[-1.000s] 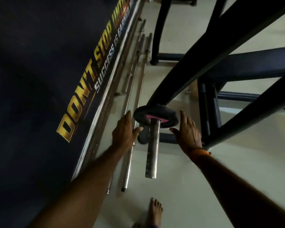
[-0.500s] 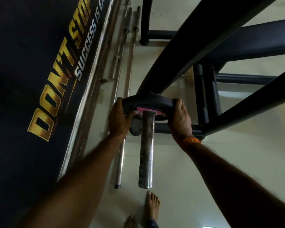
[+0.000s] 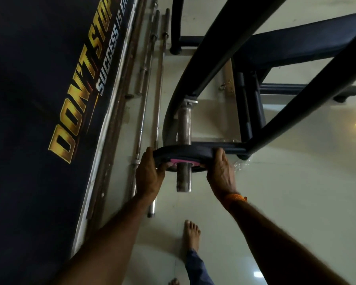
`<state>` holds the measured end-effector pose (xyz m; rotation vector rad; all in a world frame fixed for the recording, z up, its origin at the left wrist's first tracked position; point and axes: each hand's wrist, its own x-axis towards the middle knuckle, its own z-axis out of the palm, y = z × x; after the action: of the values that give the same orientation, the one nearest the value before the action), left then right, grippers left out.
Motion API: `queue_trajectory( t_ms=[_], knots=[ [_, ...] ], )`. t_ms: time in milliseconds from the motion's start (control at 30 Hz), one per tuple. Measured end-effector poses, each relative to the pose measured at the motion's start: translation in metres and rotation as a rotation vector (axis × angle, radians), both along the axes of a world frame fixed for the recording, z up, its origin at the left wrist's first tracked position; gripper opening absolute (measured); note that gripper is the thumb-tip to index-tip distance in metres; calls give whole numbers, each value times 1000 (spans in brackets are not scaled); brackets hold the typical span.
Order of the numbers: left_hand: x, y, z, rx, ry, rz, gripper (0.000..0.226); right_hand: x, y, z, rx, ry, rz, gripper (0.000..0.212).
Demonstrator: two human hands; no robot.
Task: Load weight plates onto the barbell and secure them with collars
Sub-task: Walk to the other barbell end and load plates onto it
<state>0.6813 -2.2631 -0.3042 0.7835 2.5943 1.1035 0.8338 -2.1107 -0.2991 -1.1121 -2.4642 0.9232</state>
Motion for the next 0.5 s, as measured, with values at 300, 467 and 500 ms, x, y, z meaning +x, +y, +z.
queue_trajectory(
  t_ms=[300,467,500],
  knots=[
    [135,-145,27,-98,-71,-24,63,141,-144,35,-67,-94,28,46],
    [200,-188,112,-106,21,-63,65,212,-198,116,-9,-54,-2,56],
    [206,-185,126,-107,13,-45,64,218,-198,131,24,-20,-7,56]
  ],
)
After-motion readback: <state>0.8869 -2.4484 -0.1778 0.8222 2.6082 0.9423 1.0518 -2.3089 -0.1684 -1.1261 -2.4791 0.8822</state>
